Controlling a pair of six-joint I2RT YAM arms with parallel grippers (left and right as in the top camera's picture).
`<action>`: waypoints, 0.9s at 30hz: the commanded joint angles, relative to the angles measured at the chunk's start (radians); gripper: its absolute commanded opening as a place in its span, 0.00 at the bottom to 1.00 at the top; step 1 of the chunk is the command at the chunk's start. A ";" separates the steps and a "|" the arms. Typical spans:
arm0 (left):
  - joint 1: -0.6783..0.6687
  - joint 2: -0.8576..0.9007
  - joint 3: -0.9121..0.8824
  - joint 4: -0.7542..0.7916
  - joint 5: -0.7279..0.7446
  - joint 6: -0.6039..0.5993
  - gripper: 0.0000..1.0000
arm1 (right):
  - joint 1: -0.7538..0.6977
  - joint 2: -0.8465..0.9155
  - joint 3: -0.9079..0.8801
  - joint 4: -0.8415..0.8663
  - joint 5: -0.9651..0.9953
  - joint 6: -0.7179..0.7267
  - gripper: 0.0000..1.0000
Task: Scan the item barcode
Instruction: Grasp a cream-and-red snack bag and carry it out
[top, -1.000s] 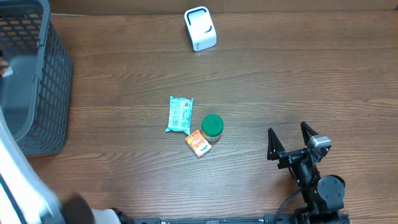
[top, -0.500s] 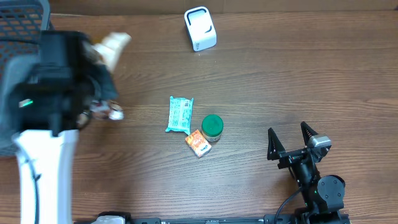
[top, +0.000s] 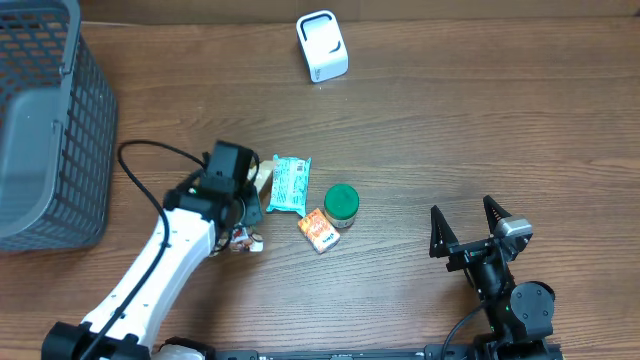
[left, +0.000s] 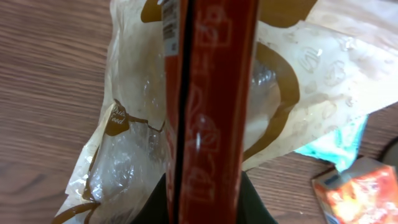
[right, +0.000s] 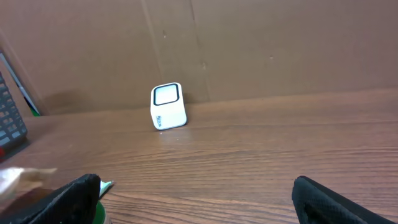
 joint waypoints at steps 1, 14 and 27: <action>-0.009 -0.010 -0.072 0.081 -0.009 -0.033 0.04 | -0.002 -0.005 -0.011 0.004 0.008 0.004 1.00; -0.009 -0.010 -0.155 0.190 0.012 -0.033 0.05 | -0.002 -0.005 -0.011 0.004 0.009 0.004 1.00; -0.009 -0.004 -0.158 0.230 0.019 -0.032 0.07 | -0.002 -0.005 -0.011 0.004 0.009 0.004 1.00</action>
